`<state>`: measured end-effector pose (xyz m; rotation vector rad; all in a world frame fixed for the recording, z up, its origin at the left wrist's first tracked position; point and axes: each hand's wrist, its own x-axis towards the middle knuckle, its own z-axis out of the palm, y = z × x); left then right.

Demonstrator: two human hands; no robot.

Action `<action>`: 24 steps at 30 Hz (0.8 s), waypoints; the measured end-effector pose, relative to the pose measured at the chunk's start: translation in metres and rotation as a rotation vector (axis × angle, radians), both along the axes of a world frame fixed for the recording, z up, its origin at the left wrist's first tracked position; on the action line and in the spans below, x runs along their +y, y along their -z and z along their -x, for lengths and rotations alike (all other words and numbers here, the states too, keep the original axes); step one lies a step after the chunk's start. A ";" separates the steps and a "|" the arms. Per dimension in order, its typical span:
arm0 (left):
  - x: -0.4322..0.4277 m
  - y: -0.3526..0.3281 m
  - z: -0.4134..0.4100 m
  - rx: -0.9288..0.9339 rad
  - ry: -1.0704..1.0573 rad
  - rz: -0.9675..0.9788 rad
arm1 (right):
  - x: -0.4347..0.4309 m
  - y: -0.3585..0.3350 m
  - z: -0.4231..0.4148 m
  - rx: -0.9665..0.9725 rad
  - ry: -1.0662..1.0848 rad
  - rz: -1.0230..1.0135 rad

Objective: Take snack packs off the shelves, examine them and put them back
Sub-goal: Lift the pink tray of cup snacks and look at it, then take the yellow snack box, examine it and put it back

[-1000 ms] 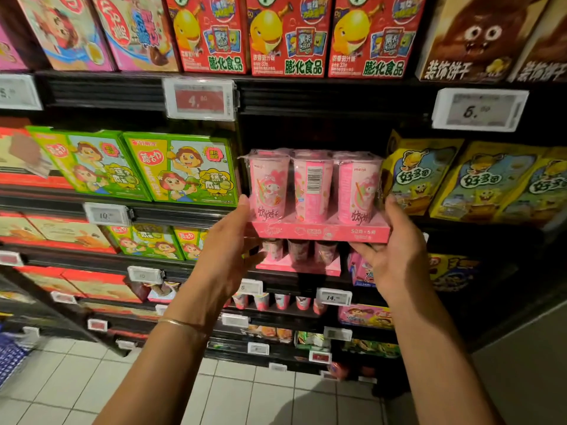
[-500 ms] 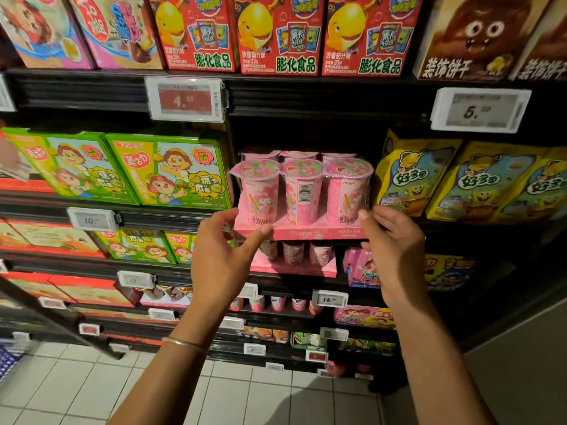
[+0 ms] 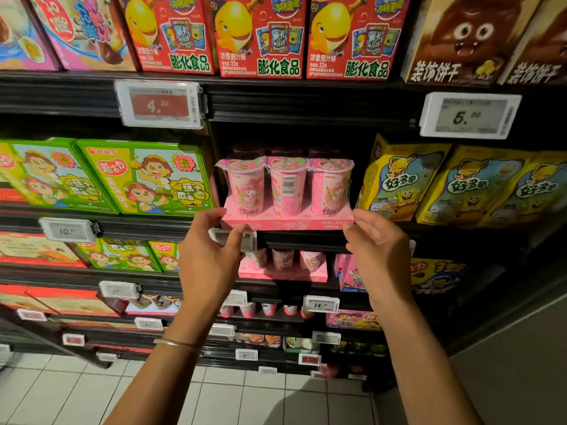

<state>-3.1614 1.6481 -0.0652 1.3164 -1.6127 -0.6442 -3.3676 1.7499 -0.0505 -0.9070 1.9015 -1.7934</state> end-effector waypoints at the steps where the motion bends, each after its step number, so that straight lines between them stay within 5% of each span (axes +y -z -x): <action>1: 0.000 0.000 0.001 0.000 0.008 -0.001 | -0.001 0.000 0.001 -0.012 0.002 0.003; 12: -0.004 0.000 0.015 -0.001 0.103 -0.071 | -0.009 -0.001 0.003 -0.136 -0.050 -0.011; 16: 0.006 0.005 0.020 0.305 0.083 -0.101 | -0.001 -0.004 0.010 -0.128 -0.094 -0.047; 19: 0.029 0.010 0.029 0.449 0.001 0.055 | 0.011 -0.005 0.020 -0.086 -0.045 -0.046; 24: 0.054 -0.013 0.078 0.304 0.358 0.125 | 0.029 -0.012 0.048 -0.033 0.138 0.019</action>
